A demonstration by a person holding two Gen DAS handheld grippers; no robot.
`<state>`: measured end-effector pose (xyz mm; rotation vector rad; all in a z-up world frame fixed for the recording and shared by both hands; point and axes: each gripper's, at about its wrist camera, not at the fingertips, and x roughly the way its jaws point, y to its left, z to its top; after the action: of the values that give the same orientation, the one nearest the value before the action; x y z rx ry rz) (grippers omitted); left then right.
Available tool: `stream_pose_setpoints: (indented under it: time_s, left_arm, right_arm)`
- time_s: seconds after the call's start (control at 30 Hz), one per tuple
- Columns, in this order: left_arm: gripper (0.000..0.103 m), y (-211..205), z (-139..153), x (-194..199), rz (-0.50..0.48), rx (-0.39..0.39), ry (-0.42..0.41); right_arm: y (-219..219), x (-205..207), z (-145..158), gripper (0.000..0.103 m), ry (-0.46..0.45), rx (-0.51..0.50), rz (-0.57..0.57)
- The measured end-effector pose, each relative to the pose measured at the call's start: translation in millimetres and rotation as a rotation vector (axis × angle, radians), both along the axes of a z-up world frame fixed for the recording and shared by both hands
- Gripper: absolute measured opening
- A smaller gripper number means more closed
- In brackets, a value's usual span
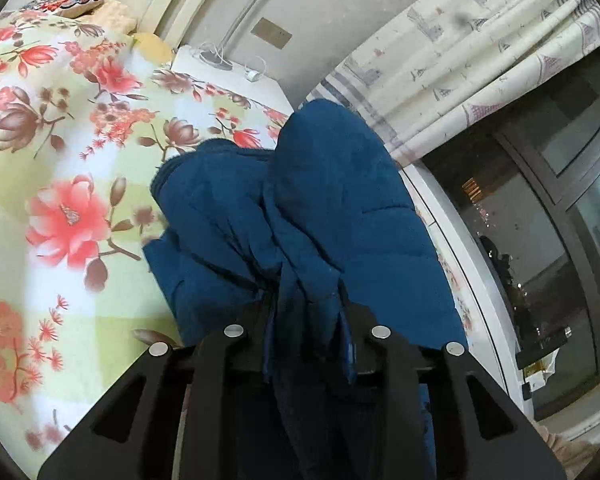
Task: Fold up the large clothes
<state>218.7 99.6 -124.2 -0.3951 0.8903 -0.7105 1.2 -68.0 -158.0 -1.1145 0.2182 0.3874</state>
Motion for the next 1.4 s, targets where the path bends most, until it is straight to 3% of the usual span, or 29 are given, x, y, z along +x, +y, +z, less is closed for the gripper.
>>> stream_pose_setpoints:
  time_s: [0.07, 0.17, 0.23, 0.3, 0.37, 0.4, 0.47, 0.53, 0.6, 0.67, 0.73, 0.83, 0.9, 1.0, 1.1, 1.13, 1.17, 1.2, 1.27, 1.4]
  left_arm:
    - [0.029, -3.7, 2.9, -3.4, 0.000, 0.052, -0.033]
    - [0.030, -3.8, 2.2, -5.2, 0.003, 0.053, -0.039]
    - [0.032, -3.5, -0.9, -5.4, 0.011, 0.025, -0.033]
    - [0.033, -1.0, -5.9, -5.7, 0.018, 0.009, -0.033]
    - [0.033, 0.8, -8.5, -7.1, 0.025, 0.004, -0.039]
    - [0.033, 1.6, -8.6, -8.2, 0.028, 0.006, -0.040]
    - [0.034, 4.1, -9.2, -9.2, 0.033, 0.011, -0.043]
    - [0.039, 8.3, -9.1, -12.0, 0.061, 0.033, -0.049]
    - [0.040, 15.3, -4.8, -18.1, 0.089, 0.047, -0.062]
    - [0.041, 24.3, 10.3, -29.6, 0.157, 0.070, -0.114]
    - [0.041, 27.9, 43.5, -50.6, 0.277, 0.131, -0.250]
    - [0.046, 4.7, 84.1, -64.5, 0.257, 0.167, -0.367]
    - [0.048, -20.4, 96.3, -60.7, 0.225, 0.227, -0.394]
    - [0.049, -56.0, 90.0, -25.5, 0.169, 0.267, -0.328]
    - [0.054, -71.7, 56.9, 16.8, 0.194, 0.350, -0.234]
    - [0.058, -74.5, 34.4, 32.9, 0.202, 0.401, -0.209]
    - [0.071, -74.1, 20.1, 39.2, 0.208, 0.413, -0.200]
    - [0.080, -66.4, 6.5, 44.8, 0.228, 0.379, -0.182]
    - [0.082, -49.1, -3.3, 51.4, 0.269, 0.310, -0.117]
    - [0.082, -44.5, -9.5, 48.1, 0.310, 0.327, -0.123]
  right_arm:
    - [-18.8, -13.6, 34.0, 0.072, 0.147, 0.173, 0.095]
    - [-58.0, -22.9, 87.0, 0.072, 0.296, 0.479, 0.169]
    - [-76.9, -10.4, 113.3, 0.071, 0.347, 0.644, 0.148]
    - [-50.3, 10.0, 126.7, 0.069, 0.366, 0.722, 0.075]
    - [-33.6, 22.4, 123.9, 0.062, 0.379, 0.722, 0.018]
    - [-24.3, 33.2, 111.0, 0.062, 0.428, 0.699, 0.002]
    - [4.8, 54.7, 70.4, 0.060, 0.531, 0.571, -0.019]
    - [21.5, 60.9, 38.7, 0.061, 0.459, 0.462, -0.038]
    - [24.3, 60.1, 35.2, 0.061, 0.449, 0.448, -0.051]
    - [27.0, 64.9, 32.3, 0.061, 0.450, 0.432, -0.050]
    - [34.6, 66.6, 26.8, 0.062, 0.455, 0.442, -0.048]
    - [42.4, 69.9, 25.0, 0.062, 0.440, 0.435, -0.053]
    - [44.1, 67.3, 24.8, 0.062, 0.439, 0.436, -0.055]
    - [34.4, 58.1, 32.9, 0.062, 0.436, 0.444, -0.059]
    - [40.2, 53.7, 34.2, 0.062, 0.422, 0.447, -0.060]
    - [39.6, 53.0, 33.7, 0.062, 0.416, 0.454, -0.057]
    - [39.6, 51.9, 33.8, 0.062, 0.408, 0.454, -0.050]
    - [40.4, 50.8, 33.9, 0.062, 0.404, 0.445, -0.045]
    - [38.9, 47.8, 39.8, 0.062, 0.422, 0.432, -0.031]
    - [3.8, 44.5, 74.3, 0.061, 0.525, 0.538, 0.039]
